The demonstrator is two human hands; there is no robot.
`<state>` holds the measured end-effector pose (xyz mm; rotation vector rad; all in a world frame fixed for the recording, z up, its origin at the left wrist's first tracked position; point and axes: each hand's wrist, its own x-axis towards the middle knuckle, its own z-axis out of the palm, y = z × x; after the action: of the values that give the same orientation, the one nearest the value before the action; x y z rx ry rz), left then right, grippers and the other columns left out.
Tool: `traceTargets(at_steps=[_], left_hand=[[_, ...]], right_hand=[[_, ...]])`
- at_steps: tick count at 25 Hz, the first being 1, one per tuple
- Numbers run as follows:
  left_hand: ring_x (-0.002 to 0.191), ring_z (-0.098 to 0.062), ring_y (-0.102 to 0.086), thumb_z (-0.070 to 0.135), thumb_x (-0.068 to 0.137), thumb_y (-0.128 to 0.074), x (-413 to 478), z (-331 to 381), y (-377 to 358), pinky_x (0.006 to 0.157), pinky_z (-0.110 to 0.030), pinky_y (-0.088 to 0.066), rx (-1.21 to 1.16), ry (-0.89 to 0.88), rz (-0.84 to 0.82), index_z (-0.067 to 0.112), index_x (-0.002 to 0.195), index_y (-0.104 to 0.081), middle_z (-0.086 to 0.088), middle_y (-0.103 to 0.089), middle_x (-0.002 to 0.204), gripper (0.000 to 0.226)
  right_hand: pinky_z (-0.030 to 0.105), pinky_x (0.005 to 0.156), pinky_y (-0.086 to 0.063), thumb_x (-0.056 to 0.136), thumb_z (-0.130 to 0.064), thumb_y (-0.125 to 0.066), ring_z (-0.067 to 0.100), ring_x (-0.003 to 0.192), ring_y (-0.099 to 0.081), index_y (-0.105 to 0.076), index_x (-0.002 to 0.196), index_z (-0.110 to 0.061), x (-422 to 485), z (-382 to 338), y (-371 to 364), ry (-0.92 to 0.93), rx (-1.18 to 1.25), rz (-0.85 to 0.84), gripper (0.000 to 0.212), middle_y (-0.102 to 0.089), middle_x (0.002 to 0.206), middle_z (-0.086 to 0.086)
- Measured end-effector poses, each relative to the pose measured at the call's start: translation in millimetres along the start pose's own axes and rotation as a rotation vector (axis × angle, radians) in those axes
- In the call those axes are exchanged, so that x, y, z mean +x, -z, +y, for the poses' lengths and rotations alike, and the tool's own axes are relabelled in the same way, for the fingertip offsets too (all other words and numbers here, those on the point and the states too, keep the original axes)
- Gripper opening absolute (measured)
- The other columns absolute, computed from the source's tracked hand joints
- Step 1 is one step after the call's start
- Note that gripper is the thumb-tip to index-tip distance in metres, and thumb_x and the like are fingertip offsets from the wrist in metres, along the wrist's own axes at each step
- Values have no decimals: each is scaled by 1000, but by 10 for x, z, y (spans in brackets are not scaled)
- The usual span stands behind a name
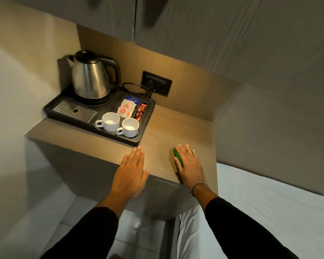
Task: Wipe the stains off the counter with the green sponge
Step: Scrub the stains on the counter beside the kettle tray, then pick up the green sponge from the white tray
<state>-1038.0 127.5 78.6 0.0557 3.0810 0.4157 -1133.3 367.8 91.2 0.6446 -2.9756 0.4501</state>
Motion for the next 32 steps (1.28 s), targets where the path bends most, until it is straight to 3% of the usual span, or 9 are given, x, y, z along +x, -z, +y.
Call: traceTargets(at_steps=[3, 8, 11, 15, 18, 24, 29, 32], left_hand=[[161, -32, -6, 50, 107, -31, -627, 11, 63, 131, -50, -14, 20, 88, 29, 2, 163, -10, -19, -11, 174, 77], [161, -30, 1, 60, 101, -8, -2275, 92, -194, 131, -48, -7, 34, 347, 69, 4, 163, -4, -17, -3, 174, 84], [161, -30, -4, 64, 101, -10, -2884, 130, -388, 129, -46, -7, -12, 406, 78, 4, 163, -9, -15, -6, 174, 86], [160, -31, -10, 61, 101, -12, -4351, 98, -552, 128, -45, -11, -1, 621, 84, 5, 163, -16, -16, -14, 173, 84], [160, -32, -7, 59, 100, -7, -5273, 16, -591, 129, -46, -9, -30, 766, 93, 4, 163, -13, -16, -9, 173, 84], [160, -27, 10, 54, 108, -20, -7251, -250, -756, 132, -45, 0, -40, 1070, 172, 7, 163, 4, -12, 9, 174, 76], [159, -32, -8, 52, 107, -35, -8835, -439, -754, 128, -45, -3, -28, 1218, 203, 3, 162, -19, -17, -15, 172, 76], [158, -27, 8, 61, 100, -5, -9695, -659, -807, 122, -40, 16, -11, 1291, 160, 7, 164, -8, -12, 0, 173, 83]], right_hand=[[44, 126, -12, 109, -39, -45, 31, 156, -25, -40, 157, -19, -439, -308, -9, 124, -16, 27, 53, -40, 164, 8], [48, 126, -21, 107, -34, -55, 33, 153, -32, -45, 155, -15, -1429, -1084, -149, 415, 7, 6, 52, -45, 161, 9], [48, 127, -21, 108, -34, -53, 31, 154, -29, -44, 156, -16, -1757, -1317, -342, 424, 21, -33, 51, -43, 162, 7], [46, 128, -17, 110, -40, -43, 29, 156, -25, -42, 156, -18, -2739, -2183, -668, 642, 76, -148, 51, -41, 164, 4], [44, 127, -17, 110, -41, -44, 29, 155, -27, -45, 155, -18, -3341, -2797, -929, 763, 98, -194, 51, -43, 162, 3], [43, 124, -23, 108, -40, -50, 30, 154, -31, -45, 155, -18, -4728, -4308, -1351, 1029, 152, -297, 52, -46, 161, 4], [43, 124, -22, 108, -36, -51, 31, 153, -33, -44, 155, -17, -5879, -5467, -1612, 1173, 188, -342, 52, -47, 160, 5], [40, 124, -12, 109, -34, -52, 31, 154, -30, -40, 157, -19, -6516, -6152, -1724, 1252, 203, -379, 51, -41, 163, 4]])
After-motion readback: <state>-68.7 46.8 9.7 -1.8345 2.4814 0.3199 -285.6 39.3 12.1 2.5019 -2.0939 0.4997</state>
